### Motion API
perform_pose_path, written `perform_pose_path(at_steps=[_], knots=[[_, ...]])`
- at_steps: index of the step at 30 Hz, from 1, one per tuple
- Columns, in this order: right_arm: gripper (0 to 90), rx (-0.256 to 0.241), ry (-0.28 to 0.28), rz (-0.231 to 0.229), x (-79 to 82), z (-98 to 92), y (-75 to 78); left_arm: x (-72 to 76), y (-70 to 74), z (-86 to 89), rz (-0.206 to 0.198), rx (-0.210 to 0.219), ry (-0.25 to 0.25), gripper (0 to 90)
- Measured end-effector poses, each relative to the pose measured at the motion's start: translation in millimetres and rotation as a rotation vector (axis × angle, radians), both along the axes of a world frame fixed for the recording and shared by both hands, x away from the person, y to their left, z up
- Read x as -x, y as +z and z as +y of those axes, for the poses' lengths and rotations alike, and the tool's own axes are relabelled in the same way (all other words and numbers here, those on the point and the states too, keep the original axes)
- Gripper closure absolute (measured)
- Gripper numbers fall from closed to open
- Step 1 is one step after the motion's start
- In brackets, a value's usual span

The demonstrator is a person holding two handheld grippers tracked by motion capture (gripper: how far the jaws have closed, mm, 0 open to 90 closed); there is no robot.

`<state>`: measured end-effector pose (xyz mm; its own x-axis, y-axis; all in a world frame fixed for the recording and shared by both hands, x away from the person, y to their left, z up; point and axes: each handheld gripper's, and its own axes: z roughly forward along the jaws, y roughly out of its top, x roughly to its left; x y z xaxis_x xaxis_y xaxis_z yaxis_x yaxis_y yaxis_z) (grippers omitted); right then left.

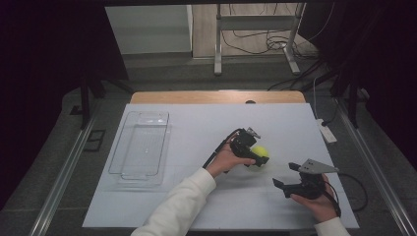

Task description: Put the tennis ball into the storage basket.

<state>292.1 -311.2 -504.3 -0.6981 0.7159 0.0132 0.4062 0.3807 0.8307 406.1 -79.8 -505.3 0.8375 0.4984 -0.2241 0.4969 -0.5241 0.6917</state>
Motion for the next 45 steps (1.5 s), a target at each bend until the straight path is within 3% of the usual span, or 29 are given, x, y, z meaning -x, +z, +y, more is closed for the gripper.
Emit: perform_pose_path(at_steps=[8,12,22,31,45], knots=[[11.8,0.001,0.0,-0.001,-0.1,-0.1,0.0,-0.4,-4.9,-3.4,0.025,-0.028,-0.003,15.1],[11.8,0.0,-0.001,-0.001,0.1,-0.1,0.1,-0.7,-4.6,-3.0,0.051,-0.008,-0.015,22.9],[11.8,0.0,-0.001,-0.002,0.2,-0.3,0.3,0.6,-1.7,-3.5,0.029,-0.032,-0.007,26.5],[11.9,-0.005,-0.005,-0.008,0.1,-0.8,0.5,-0.3,5.1,4.1,0.028,-0.013,0.004,26.6],[11.9,-0.006,-0.006,-0.005,0.4,-0.7,0.6,6.9,16.2,10.9,-0.014,0.002,-0.001,26.6]])
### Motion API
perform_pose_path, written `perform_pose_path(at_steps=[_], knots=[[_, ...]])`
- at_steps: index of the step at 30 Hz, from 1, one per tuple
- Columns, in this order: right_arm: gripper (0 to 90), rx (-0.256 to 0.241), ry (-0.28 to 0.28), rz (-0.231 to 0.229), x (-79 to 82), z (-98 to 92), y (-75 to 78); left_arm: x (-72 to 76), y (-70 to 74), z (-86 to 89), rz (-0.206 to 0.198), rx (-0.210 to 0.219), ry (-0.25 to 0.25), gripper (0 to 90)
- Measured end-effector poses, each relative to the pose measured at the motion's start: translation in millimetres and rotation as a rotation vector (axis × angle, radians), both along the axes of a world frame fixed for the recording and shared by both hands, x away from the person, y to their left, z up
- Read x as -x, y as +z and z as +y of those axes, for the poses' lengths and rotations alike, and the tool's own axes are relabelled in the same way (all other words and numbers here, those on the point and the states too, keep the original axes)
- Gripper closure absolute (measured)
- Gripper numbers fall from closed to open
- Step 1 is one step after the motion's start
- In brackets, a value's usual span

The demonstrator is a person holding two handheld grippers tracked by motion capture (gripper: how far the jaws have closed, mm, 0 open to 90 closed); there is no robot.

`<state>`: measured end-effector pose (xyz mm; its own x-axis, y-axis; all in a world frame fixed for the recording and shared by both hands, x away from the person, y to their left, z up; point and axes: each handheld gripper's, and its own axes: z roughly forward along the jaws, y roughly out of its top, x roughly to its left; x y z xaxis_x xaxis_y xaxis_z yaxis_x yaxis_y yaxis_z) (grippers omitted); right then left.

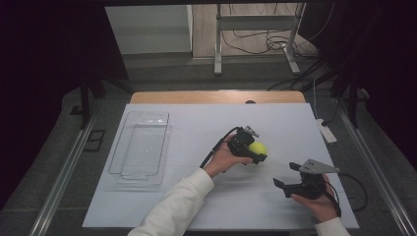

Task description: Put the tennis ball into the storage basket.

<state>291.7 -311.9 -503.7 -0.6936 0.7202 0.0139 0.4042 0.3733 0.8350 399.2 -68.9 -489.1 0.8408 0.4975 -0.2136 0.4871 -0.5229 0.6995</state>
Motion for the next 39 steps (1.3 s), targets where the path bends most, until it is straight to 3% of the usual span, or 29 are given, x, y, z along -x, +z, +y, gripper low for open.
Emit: perform_pose_path(at_steps=[18,39], knots=[[11.9,0.002,-0.003,-0.001,0.2,0.2,-0.1,11.2,7.6,23.9,-0.045,0.03,0.022,26.7],[11.8,0.004,-0.005,0.0,0.2,0.4,-0.3,23.2,17.1,37.5,-0.091,0.064,0.026,26.7]])
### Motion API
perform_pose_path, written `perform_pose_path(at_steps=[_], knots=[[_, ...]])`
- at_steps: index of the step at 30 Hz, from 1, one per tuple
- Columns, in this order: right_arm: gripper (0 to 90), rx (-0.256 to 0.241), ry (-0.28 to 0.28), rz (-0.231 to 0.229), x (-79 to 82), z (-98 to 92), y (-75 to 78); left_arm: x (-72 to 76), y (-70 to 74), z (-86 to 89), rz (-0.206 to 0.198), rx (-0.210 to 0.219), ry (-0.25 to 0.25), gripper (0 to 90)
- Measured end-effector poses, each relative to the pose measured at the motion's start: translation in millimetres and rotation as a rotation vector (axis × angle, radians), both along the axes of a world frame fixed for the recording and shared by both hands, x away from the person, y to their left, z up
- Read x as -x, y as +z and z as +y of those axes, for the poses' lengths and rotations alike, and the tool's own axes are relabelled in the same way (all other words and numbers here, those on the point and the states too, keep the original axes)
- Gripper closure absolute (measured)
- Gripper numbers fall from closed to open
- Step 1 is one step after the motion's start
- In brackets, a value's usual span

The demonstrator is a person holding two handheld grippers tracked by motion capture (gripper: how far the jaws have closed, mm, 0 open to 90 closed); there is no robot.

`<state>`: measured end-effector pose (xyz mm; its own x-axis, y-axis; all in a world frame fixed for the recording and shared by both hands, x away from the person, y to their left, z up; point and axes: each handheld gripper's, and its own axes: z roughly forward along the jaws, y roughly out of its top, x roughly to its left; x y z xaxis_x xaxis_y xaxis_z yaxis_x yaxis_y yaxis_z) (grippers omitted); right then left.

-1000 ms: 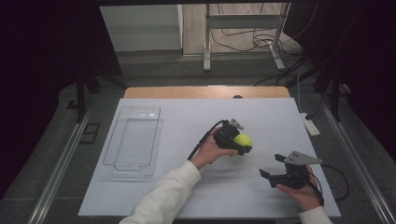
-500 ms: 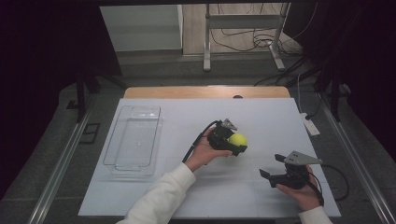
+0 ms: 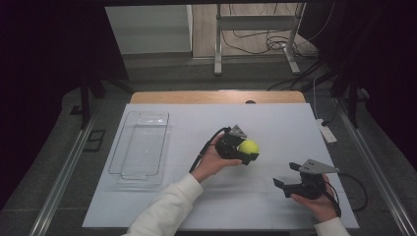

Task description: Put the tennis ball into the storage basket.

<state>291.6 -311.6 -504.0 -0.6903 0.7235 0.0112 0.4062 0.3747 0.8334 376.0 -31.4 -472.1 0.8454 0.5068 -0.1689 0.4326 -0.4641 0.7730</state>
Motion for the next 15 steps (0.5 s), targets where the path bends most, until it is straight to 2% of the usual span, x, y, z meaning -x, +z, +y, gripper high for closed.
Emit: perform_pose_path(at_steps=[15], knots=[[11.9,0.005,-0.001,0.001,-0.1,0.1,-0.2,4.2,2.7,7.0,-0.016,0.007,0.003,26.7]])
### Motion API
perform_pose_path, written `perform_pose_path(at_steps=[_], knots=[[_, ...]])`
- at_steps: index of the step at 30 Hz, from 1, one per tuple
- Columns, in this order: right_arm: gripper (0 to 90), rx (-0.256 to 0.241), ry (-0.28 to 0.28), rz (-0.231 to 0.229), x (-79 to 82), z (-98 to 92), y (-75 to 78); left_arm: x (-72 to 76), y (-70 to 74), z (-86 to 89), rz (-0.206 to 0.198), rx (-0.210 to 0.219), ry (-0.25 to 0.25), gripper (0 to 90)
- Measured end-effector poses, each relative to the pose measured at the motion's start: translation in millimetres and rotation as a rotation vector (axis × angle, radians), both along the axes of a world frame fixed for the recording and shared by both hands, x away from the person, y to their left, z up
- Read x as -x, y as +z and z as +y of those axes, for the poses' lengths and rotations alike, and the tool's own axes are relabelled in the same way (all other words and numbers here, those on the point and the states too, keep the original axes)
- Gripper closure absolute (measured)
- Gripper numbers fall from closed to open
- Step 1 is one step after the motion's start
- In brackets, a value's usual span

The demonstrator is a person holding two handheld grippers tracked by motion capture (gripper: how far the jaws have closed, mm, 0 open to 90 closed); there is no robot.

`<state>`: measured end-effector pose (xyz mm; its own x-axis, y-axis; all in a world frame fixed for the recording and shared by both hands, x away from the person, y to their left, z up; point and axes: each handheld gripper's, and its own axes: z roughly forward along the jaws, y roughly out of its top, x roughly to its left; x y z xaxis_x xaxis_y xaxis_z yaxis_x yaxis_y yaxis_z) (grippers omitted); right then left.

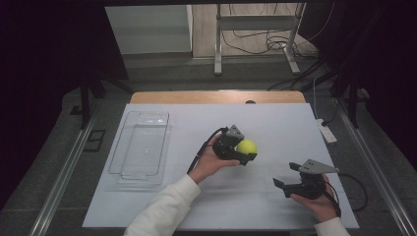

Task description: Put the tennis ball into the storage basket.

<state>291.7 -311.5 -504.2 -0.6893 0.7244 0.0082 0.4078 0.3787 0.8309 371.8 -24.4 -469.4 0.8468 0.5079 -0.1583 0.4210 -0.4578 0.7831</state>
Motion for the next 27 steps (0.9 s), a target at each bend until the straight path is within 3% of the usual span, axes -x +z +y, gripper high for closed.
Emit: perform_pose_path(at_steps=[27], knots=[[11.8,-0.007,0.0,-0.002,0.2,0.2,0.1,11.8,5.5,22.3,-0.036,0.017,0.02,26.7]])
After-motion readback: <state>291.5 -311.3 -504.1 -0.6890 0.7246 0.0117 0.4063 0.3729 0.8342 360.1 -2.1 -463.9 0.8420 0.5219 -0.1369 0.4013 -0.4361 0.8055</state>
